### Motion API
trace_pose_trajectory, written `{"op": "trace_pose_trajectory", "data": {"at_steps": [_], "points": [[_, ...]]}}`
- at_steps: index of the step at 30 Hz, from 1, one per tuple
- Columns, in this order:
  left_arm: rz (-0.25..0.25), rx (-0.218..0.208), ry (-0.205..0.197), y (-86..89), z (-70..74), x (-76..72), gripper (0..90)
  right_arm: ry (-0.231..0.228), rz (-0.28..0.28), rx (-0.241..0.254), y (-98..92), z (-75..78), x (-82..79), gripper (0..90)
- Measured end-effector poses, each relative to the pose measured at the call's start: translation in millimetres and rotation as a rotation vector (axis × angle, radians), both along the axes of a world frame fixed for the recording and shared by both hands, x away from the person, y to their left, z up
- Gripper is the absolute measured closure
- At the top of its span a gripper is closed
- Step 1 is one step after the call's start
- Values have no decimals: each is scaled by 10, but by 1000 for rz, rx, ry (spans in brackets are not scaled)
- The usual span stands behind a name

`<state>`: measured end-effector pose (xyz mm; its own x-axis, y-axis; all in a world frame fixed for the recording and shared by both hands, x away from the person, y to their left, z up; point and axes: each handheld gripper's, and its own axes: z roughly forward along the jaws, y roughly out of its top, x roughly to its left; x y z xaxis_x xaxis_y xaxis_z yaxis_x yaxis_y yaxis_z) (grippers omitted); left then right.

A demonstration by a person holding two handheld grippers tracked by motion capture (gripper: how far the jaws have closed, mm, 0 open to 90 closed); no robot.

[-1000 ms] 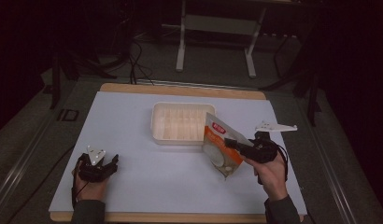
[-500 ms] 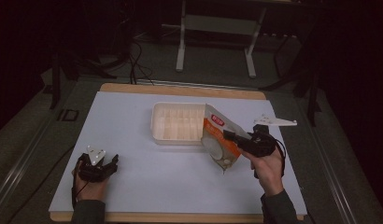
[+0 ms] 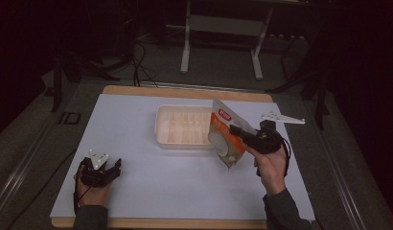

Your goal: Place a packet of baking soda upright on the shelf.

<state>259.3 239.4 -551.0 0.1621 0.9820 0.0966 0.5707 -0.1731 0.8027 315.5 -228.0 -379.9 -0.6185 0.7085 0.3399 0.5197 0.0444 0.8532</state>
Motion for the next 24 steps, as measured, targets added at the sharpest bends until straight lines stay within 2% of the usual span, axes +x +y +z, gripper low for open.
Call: {"op": "trace_pose_trajectory", "data": {"at_steps": [8,13,24], "points": [[-1,0,4,1,0,2,394,-1,-57,42,26,28,68,900],[0,0,4,1,-1,3,394,-7,-75,65,72,39,112,900],[0,5,5,-5,-1,3,394,-8,-96,65,189,11,220,900]]}}
